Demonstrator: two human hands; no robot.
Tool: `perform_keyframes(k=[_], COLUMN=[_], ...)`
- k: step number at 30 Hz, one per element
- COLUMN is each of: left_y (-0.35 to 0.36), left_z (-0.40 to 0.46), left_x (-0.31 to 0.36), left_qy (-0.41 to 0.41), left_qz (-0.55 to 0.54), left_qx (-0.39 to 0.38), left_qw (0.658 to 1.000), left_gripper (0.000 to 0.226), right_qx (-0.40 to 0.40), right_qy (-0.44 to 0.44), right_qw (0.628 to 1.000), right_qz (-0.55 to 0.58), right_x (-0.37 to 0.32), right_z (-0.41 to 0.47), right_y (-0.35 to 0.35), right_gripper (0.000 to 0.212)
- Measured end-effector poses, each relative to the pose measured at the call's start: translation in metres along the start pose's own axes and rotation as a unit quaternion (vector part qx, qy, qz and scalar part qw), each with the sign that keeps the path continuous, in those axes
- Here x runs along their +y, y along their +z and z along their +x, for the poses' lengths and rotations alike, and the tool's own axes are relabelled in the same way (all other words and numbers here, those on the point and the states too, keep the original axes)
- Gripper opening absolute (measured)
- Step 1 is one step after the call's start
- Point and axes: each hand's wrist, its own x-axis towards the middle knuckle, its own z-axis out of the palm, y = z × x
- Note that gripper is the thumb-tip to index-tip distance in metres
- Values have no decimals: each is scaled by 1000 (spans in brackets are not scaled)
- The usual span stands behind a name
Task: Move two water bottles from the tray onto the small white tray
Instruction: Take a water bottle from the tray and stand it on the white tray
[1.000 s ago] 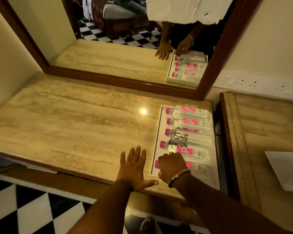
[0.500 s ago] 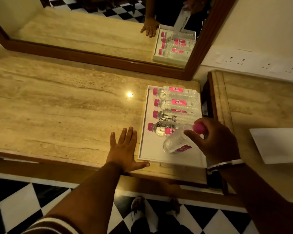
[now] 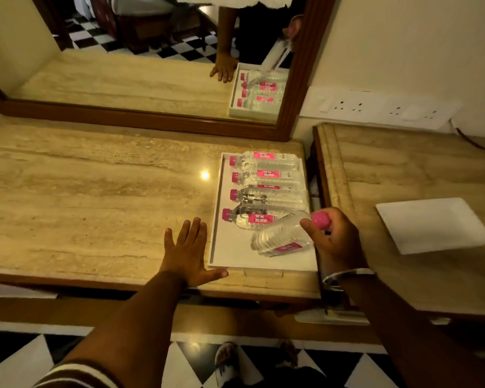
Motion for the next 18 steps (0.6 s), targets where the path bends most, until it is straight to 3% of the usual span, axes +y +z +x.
perform_keyframes(k=[4,8,15,18], left_y=[-21,-47,-75,-73], left_z=[-4,-3,17,26], left_x=[13,49,188,261], left_qy=[-22,-25,13,37], left_qz=[-34,-35,-67,-95], left_qx=[-14,15,86,84], left_qw=[999,999,994,991], left_gripper=[156,160,143,155], right_qx=[-28,-7,11,-9], right_qy=[-13,-45,-72,-88], right_qw=[999,999,995,995], right_qz=[11,12,64,46], right_x=[-4,1,47,82], right_z=[4,13,28,33], right_y=[-37,-97,-203,-240], right_gripper=[31,34,38,37])
